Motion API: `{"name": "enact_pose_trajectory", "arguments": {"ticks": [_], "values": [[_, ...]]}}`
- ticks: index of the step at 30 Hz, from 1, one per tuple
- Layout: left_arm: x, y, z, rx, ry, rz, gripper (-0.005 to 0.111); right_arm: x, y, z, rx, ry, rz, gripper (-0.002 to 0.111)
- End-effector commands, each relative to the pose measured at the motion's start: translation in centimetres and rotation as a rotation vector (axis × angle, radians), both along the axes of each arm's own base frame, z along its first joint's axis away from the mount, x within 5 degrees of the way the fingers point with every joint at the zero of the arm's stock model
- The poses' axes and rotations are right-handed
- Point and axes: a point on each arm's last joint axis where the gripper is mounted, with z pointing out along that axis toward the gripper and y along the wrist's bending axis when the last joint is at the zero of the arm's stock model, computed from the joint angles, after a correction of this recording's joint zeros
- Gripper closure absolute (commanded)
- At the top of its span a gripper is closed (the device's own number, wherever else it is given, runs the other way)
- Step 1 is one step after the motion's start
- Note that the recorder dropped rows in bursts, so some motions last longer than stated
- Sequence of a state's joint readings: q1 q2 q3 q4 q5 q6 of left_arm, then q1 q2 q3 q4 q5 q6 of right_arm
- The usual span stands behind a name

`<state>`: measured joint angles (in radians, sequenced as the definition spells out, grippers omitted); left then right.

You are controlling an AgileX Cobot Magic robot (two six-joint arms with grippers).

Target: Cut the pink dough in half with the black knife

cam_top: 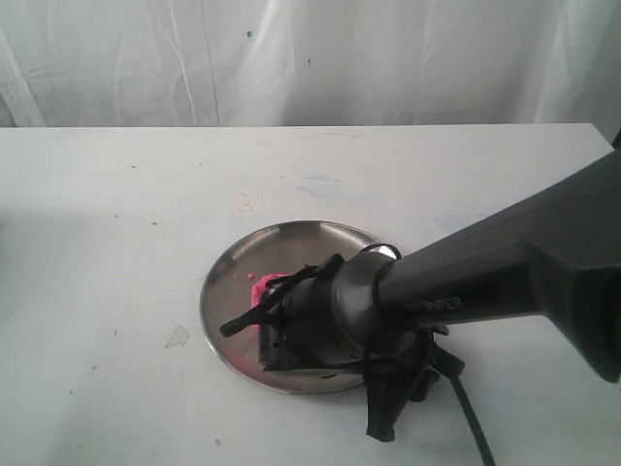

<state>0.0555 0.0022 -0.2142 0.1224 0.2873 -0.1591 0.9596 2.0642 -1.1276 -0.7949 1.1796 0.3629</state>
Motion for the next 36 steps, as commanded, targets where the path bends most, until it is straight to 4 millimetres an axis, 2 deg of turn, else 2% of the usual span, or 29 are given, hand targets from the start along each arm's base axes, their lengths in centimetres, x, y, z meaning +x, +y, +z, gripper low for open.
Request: {"name": "enact_pose_trajectory", "arguments": {"ticks": [1,7,14,23,27,32,33,34,35,36], "values": [[-0.1,0.0,0.2,-0.011,-0.011,-0.002,0.107,0.2,-0.1,-0.7,-0.024,-0.008,0.001,0.064],[-0.1,0.0,0.2,-0.011,-0.011,-0.002,0.107,0.2,-0.2,-0.9,-0.02,-0.023,-0.023,0.077],[-0.1,0.0,0.2,-0.011,-0.011,-0.002,0.107,0.3,-0.2,-0.9,-0.016,-0.033,-0.028,0.108],[-0.1,0.0,0.2,-0.011,-0.011,-0.002,0.107,1.1,-0.5,-0.2,-0.061,-0.126,-0.004,0.108],[-0.1,0.0,0.2,-0.011,-0.011,-0.002,0.107,2.0,-1.4,0.4,-0.046,-0.151,-0.042,0.108],[-0.1,0.0,0.2,-0.011,-0.011,-0.002,0.107,3.5,-3.4,3.0,0.01,-0.199,-0.125,0.108],[-0.1,0.0,0.2,-0.011,-0.011,-0.002,0.107,4.1,-4.6,4.9,0.058,-0.234,-0.171,0.108],[-0.1,0.0,0.2,-0.01,-0.011,-0.002,0.107,4.3,-5.2,5.9,0.09,-0.249,-0.195,0.108],[-0.1,0.0,0.3,-0.007,-0.015,-0.002,0.107,4.7,-6.5,8.3,0.2,-0.274,-0.233,0.108],[0.0,0.0,0.4,0.009,-0.027,0.001,0.107,4.8,-7.0,9.3,0.256,-0.268,-0.246,0.108]]}}
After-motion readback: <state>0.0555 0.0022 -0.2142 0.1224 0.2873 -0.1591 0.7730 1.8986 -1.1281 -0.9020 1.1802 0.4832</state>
